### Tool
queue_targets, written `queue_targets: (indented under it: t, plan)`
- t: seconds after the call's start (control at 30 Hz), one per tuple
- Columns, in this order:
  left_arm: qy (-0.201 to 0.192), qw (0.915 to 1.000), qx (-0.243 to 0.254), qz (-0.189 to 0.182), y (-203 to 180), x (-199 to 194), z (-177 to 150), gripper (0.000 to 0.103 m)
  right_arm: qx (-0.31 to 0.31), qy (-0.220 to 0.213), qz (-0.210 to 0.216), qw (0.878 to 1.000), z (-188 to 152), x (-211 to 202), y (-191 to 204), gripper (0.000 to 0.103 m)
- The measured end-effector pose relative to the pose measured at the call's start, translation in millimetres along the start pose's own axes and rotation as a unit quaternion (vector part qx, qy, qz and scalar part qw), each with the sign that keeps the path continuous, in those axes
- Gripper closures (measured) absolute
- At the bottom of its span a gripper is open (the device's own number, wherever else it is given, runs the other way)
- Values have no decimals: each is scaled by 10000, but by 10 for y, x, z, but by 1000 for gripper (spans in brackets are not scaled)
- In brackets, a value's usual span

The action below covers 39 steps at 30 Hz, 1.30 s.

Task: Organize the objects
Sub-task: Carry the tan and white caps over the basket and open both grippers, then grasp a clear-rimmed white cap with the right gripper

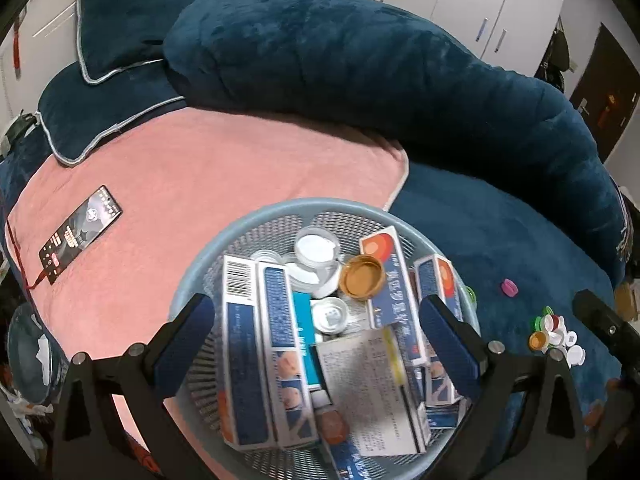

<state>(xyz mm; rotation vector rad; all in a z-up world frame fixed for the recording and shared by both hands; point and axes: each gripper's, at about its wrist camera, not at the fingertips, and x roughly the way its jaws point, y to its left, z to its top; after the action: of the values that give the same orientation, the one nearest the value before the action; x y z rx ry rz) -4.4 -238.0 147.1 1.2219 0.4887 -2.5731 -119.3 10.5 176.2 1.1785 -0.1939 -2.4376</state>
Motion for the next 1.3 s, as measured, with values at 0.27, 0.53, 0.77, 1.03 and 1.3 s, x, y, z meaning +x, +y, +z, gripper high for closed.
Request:
queue_targets:
  t: [0.27, 0.53, 0.77, 1.03, 1.3]
  plan:
    - [93, 9997, 231, -23, -196, 37, -34, 1, 102, 10, -99, 9999, -25, -43, -198, 0]
    - [184, 9991, 354, -121, -347, 88, -48, 1, -64, 253, -311, 9992, -104, 188, -354, 0]
    - [261, 9983, 455, -238, -508, 138, -49, 1, -698, 531, -566, 9945, -167, 584, -472, 0]
    - [330, 9971, 620, -290, -643, 194, -57, 1, -1779, 927, -245, 9794, -285, 978, -464, 18]
    - [451, 9966, 636, -280, -679, 253, -89, 1, -2000, 1152, 111, 9729, -301, 1311, -397, 49]
